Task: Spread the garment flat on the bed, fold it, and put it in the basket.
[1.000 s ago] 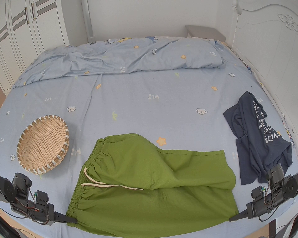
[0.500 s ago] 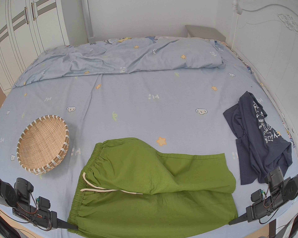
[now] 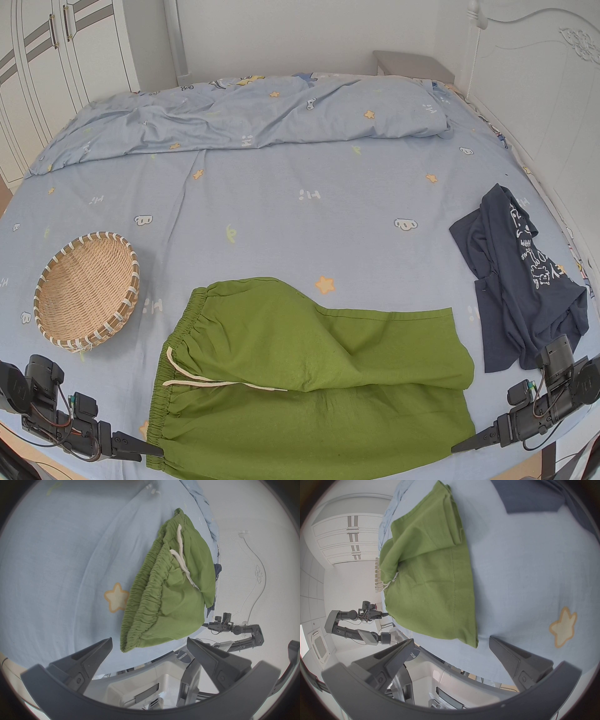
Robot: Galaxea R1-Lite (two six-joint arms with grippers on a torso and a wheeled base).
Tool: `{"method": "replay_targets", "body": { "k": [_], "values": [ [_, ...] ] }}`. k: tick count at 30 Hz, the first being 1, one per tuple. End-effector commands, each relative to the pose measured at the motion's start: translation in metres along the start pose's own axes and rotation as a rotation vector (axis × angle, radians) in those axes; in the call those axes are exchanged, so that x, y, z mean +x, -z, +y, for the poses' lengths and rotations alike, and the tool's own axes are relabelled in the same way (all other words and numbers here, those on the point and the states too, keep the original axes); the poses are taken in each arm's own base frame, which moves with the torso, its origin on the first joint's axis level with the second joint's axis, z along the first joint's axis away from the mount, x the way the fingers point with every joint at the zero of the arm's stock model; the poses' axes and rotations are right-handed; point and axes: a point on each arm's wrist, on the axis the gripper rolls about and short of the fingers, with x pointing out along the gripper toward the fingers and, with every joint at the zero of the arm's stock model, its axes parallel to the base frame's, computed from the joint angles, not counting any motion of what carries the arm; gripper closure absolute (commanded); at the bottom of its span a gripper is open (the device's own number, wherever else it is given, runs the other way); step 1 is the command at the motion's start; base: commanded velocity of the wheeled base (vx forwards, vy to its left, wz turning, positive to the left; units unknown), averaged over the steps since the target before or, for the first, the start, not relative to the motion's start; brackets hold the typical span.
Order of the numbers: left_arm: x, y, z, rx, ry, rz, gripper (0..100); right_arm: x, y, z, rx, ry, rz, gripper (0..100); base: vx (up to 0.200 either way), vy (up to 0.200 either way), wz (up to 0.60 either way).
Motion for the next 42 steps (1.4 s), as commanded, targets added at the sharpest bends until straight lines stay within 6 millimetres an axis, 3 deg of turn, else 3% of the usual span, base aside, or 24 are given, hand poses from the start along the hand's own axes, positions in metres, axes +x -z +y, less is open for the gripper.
{"method": "replay_targets", "body": {
  "k": [1,4,10,12,14,18,21,22,25,26,28,31,36,42],
  "values": [
    [-0.034,-0.01,-0.038,0.046,-0.006,-0.102,0,-0.029,0.0,0.015,-0.095,0.004,-0.2,0,0.0,0.0,0.0],
    [-0.062,-0.016,-0.07,0.053,0.008,-0.115,0,-0.049,-0.004,0.025,-0.154,0.024,-0.334,0,0.0,0.0,0.0],
    [-0.094,-0.047,-0.12,0.209,0.035,-0.147,0,-0.093,-0.025,0.054,-0.244,0.087,-0.508,0,0.0,0.0,0.0],
    [-0.095,-0.056,-0.124,0.233,0.039,-0.155,0,-0.102,-0.034,0.061,-0.26,0.087,-0.528,0,0.0,0.0,0.0],
    [-0.087,-0.09,-0.134,0.286,0.06,-0.137,0,-0.123,-0.057,0.078,-0.309,0.087,-0.589,0,0.0,0.0,0.0],
    [-0.074,-0.134,-0.149,0.355,0.087,-0.135,0,-0.137,-0.095,0.091,-0.36,0.081,-0.637,0,0.0,0.0,0.0],
    [-0.069,-0.165,-0.156,0.373,0.096,-0.158,0,-0.142,-0.113,0.096,-0.379,0.076,-0.651,0,0.0,0.0,0.0],
    [-0.063,-0.183,-0.162,0.357,0.108,-0.154,0,-0.139,-0.119,0.097,-0.386,0.069,-0.642,0,0.0,0.0,0.0],
    [-0.043,-0.211,-0.162,0.318,0.117,-0.137,0,-0.13,-0.118,0.096,-0.389,0.061,-0.616,0,0.0,0.0,0.0],
    [-0.043,-0.211,-0.162,0.318,0.117,-0.137,0,-0.13,-0.118,0.096,-0.389,0.061,-0.616,0,0.0,0.0,0.0],
    [-0.013,-0.242,-0.143,0.283,0.11,-0.109,0,-0.122,-0.119,0.097,-0.408,0.045,-0.603,0,0.0,0.0,0.0],
    [0.007,-0.26,-0.13,0.263,0.107,-0.088,0,-0.122,-0.119,0.097,-0.412,0.043,-0.608,0,0.0,0.0,0.0],
    [0.026,-0.276,-0.116,0.243,0.105,-0.074,0,-0.12,-0.121,0.095,-0.405,0.044,-0.602,0,0.0,0.0,0.0],
    [0.037,-0.292,-0.119,0.2,0.116,-0.077,0,-0.119,-0.121,0.096,-0.411,0.038,-0.598,0,0.0,0.0,0.0]
  ]
}}
